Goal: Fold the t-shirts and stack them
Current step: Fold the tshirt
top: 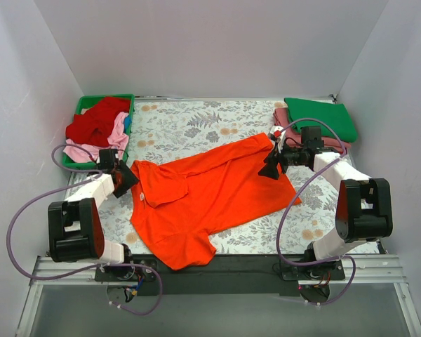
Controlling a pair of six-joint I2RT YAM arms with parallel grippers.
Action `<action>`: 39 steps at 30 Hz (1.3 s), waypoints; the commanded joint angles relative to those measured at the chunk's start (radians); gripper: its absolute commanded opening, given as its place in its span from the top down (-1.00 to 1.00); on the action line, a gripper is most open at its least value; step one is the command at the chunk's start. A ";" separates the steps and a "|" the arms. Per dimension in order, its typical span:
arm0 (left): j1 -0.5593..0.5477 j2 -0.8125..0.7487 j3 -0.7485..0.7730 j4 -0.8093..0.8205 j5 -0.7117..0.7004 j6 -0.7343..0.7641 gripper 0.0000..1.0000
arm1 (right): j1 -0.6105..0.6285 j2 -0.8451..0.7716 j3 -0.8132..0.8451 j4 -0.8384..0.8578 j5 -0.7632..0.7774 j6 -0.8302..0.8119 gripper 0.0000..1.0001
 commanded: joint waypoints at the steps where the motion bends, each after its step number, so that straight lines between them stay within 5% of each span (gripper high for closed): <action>1: 0.009 0.037 0.042 0.007 -0.025 0.019 0.02 | -0.003 0.001 0.019 -0.015 -0.026 -0.015 -0.45; 9: 0.009 0.137 0.088 -0.004 0.024 0.074 0.35 | -0.003 -0.004 0.019 -0.018 -0.029 -0.017 -0.46; 16: 0.007 0.111 0.059 -0.043 0.003 0.068 1.00 | -0.008 -0.010 0.021 -0.021 -0.035 -0.017 -0.46; 32: 0.046 -0.122 0.022 -0.188 -0.117 -0.055 1.00 | -0.009 -0.022 0.024 -0.031 -0.054 -0.020 -0.46; 35: 0.052 -0.185 0.056 -0.175 -0.116 -0.035 0.46 | -0.011 -0.015 0.027 -0.036 -0.058 -0.022 -0.46; 39: 0.053 -0.158 0.107 -0.111 0.008 0.007 0.20 | -0.009 0.001 0.032 -0.045 -0.058 -0.025 -0.46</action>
